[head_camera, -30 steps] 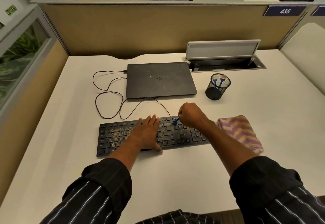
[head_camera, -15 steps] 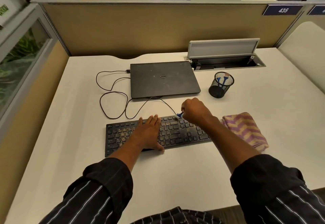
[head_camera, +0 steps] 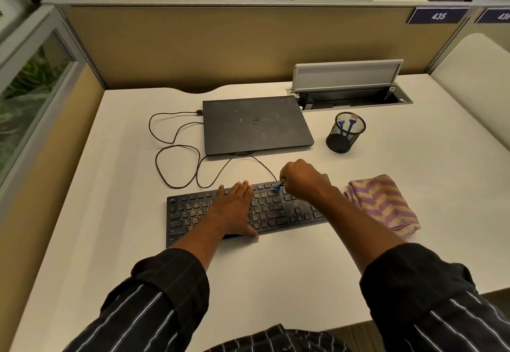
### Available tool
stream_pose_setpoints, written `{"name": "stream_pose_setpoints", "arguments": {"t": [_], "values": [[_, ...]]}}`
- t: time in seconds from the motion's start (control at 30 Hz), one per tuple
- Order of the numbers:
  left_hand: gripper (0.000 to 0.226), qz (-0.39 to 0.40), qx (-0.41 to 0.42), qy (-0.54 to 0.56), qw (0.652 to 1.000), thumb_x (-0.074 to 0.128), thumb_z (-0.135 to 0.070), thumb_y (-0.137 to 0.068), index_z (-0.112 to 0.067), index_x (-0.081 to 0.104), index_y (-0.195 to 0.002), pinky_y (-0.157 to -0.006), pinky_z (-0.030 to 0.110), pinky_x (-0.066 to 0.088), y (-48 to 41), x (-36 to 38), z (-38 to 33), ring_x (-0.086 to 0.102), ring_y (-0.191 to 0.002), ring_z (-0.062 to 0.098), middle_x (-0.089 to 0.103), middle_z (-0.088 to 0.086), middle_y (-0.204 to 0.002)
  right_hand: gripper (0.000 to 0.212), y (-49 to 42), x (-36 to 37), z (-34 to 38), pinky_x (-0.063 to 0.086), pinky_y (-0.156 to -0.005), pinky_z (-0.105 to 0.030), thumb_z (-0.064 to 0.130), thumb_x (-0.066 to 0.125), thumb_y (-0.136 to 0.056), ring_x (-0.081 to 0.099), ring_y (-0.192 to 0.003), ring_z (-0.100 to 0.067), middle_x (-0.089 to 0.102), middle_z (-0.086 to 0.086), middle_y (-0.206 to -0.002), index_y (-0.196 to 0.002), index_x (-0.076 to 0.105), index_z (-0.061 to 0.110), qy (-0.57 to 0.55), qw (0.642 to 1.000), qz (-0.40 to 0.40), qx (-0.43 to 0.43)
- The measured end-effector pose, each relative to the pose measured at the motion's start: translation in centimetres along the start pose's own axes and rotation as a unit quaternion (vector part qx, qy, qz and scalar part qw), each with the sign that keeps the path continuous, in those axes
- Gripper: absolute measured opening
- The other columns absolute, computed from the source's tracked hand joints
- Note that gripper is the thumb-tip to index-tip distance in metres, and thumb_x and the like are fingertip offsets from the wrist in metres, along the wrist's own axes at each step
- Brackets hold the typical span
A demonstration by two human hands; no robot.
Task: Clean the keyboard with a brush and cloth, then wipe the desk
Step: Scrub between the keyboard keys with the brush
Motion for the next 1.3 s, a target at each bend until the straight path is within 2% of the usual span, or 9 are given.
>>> {"name": "stream_pose_setpoints", "arguments": {"t": [0.1,0.17,0.33,0.43,0.63,0.77,0.97,1.17,1.3], "values": [[0.133,0.002,-0.001,-0.004,1.000,0.069,-0.075,-0.073,-0.011,-0.008,-0.160,-0.123,0.058,0.002,0.0,-0.1,-0.1,-0.008,-0.155,0.026,-0.011,0.009,-0.168,0.031,0.1,0.9,-0.1,0.055,-0.085,-0.035,0.018,0.070,-0.087,0.065,-0.093,-0.025,0.069,-0.015,-0.109,-0.114,0.068,0.002,0.012,1.000,0.027,0.000],[0.133,0.002,-0.002,-0.004,1.000,0.069,-0.075,-0.073,-0.011,-0.008,-0.160,-0.123,0.058,0.002,0.1,-0.1,-0.1,-0.008,-0.155,0.025,-0.011,0.008,-0.168,0.032,0.0,0.6,0.0,0.055,-0.085,-0.035,0.020,0.071,-0.086,0.065,-0.094,-0.025,0.069,-0.014,-0.109,-0.113,0.068,0.003,0.010,1.000,0.025,0.000],[0.132,-0.001,-0.003,-0.002,1.000,0.069,-0.075,-0.073,-0.011,-0.007,-0.160,-0.123,0.058,0.002,0.2,-0.1,-0.1,-0.007,-0.155,0.025,-0.010,0.008,-0.168,0.025,-0.3,-0.7,-0.4,0.052,-0.069,-0.032,0.022,0.068,-0.089,0.065,-0.082,-0.027,0.071,-0.016,-0.097,-0.105,0.072,0.003,-0.010,0.999,-0.035,0.031],[0.132,-0.001,-0.001,-0.002,1.000,0.070,-0.074,-0.073,-0.011,-0.007,-0.160,-0.123,0.058,0.003,0.2,-0.1,-0.1,-0.007,-0.155,0.025,-0.010,0.008,-0.168,0.020,-0.2,0.5,-0.4,0.047,-0.063,-0.029,0.019,0.071,-0.087,0.063,-0.077,-0.023,0.069,-0.014,-0.094,-0.099,0.070,0.003,-0.028,0.998,-0.022,0.049],[0.131,-0.001,0.002,-0.003,1.000,0.070,-0.074,-0.074,-0.011,-0.007,-0.160,-0.123,0.057,0.002,0.3,-0.1,-0.1,-0.007,-0.155,0.025,-0.011,0.009,-0.168,0.017,-0.3,1.5,0.2,0.057,-0.073,-0.032,0.014,0.070,-0.086,0.065,-0.079,-0.022,0.070,-0.012,-0.092,-0.098,0.070,0.002,-0.061,0.996,-0.009,0.061],[0.132,-0.001,-0.002,-0.003,1.000,0.069,-0.075,-0.073,-0.012,-0.007,-0.160,-0.123,0.058,0.001,0.3,-0.1,0.2,-0.007,-0.155,0.026,-0.010,0.008,-0.168,0.020,-0.7,0.6,-0.4,0.057,-0.076,-0.034,0.011,0.068,-0.084,0.065,-0.082,-0.024,0.072,-0.013,-0.097,-0.101,0.072,0.001,-0.076,0.994,-0.031,0.077],[0.135,-0.008,-0.025,0.001,1.000,0.068,-0.081,-0.068,-0.014,-0.006,-0.160,-0.121,0.064,0.001,0.4,0.2,1.0,-0.005,-0.155,0.029,-0.008,0.010,-0.168,0.019,-0.8,2.4,1.2,0.060,-0.078,-0.038,0.011,0.068,-0.085,0.068,-0.080,-0.024,0.069,-0.013,-0.096,-0.103,0.069,0.002,-0.068,0.996,0.014,0.060],[0.136,-0.009,-0.026,0.006,1.000,0.069,-0.080,-0.067,-0.015,-0.006,-0.160,-0.121,0.064,0.002,0.7,0.4,1.6,-0.005,-0.155,0.028,-0.008,0.009,-0.168,0.017,-1.3,0.5,0.9,0.059,-0.075,-0.036,0.011,0.061,-0.086,0.065,-0.079,-0.024,0.071,-0.013,-0.092,-0.096,0.072,0.003,-0.082,0.993,-0.047,0.071],[0.136,-0.015,-0.021,0.004,1.000,0.068,-0.081,-0.068,-0.014,-0.006,-0.160,-0.122,0.060,0.002,0.6,0.4,1.6,-0.004,-0.155,0.028,-0.007,0.009,-0.168,0.016,-1.0,1.5,1.2,0.059,-0.078,-0.035,0.011,0.066,-0.087,0.068,-0.080,-0.023,0.072,-0.013,-0.093,-0.098,0.072,0.002,-0.076,0.995,0.007,0.066]]}}
Point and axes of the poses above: each hand's wrist, its own y-axis away from the middle knuckle, its own x-axis out of the palm, z = x × y, the point moved 9 cm from there along -y, towards the middle knuckle
